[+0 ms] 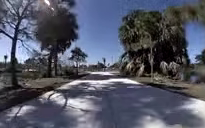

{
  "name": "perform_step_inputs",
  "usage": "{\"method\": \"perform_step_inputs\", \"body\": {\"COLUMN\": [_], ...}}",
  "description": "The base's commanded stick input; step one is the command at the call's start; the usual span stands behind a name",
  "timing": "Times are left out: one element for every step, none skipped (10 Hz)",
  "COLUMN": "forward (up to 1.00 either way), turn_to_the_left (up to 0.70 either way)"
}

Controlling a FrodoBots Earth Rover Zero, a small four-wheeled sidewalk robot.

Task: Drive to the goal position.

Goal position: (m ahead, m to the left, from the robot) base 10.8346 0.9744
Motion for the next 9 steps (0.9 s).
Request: {"method": "perform_step_inputs", "body": {"forward": [1.0, 1.0, 1.0, 1.0, 1.0, 1.0, 1.0, 1.0, 1.0], "turn_to_the_left": [0.0, 0.0, 0.0, 0.0, 0.0, 0.0, 0.0, 0.0, 0.0]}}
